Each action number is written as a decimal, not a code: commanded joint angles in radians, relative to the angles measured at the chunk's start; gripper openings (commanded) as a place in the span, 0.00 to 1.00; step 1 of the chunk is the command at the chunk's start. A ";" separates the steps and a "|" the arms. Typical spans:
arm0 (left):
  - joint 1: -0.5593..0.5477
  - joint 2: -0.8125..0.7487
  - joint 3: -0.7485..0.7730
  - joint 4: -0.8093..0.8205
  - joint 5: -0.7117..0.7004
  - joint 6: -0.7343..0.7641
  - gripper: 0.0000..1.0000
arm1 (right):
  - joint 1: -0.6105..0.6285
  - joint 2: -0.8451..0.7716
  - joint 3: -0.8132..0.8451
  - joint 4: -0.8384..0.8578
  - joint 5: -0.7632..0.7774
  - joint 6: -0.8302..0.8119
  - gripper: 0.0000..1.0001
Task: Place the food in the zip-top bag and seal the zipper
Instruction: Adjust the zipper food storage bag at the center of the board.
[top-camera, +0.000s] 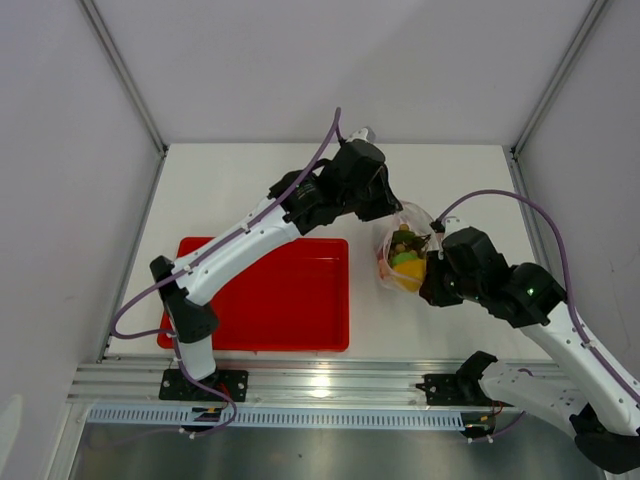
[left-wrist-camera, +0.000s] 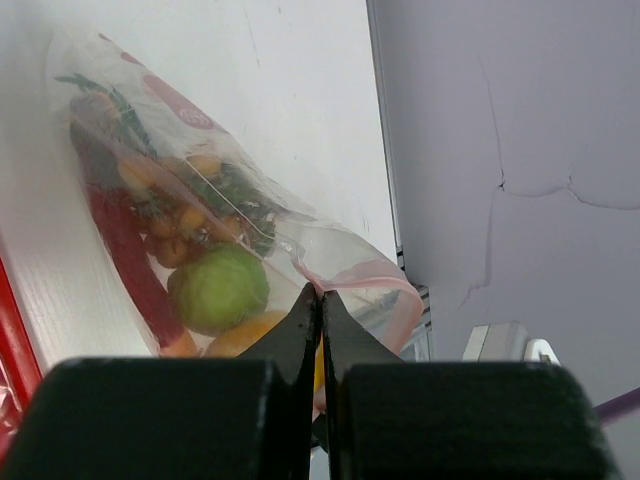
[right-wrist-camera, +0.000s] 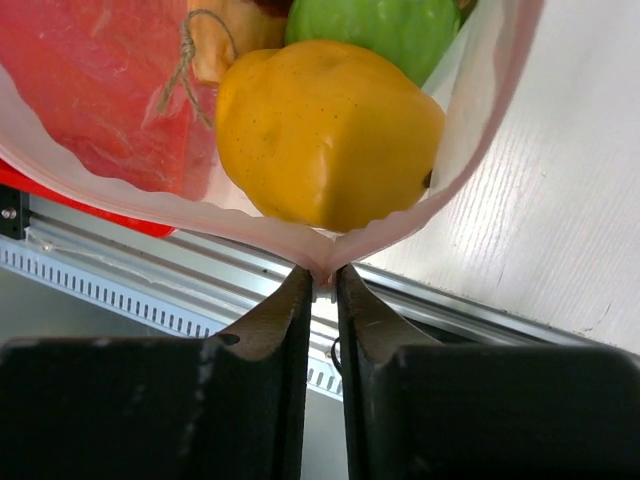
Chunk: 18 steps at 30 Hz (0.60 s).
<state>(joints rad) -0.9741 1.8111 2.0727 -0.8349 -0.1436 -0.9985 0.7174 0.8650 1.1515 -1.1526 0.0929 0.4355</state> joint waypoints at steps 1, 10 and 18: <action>0.011 -0.009 0.040 0.025 0.022 -0.020 0.01 | 0.010 0.005 0.005 0.008 0.073 -0.003 0.15; 0.034 -0.127 -0.210 0.212 0.160 0.129 0.01 | 0.011 0.038 0.181 -0.061 0.203 -0.115 0.00; 0.034 -0.311 -0.482 0.287 0.185 0.224 0.00 | 0.010 0.072 0.380 -0.062 0.226 -0.179 0.00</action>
<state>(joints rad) -0.9455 1.6299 1.6627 -0.6495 0.0002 -0.8440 0.7235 0.9363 1.4990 -1.2350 0.2958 0.2958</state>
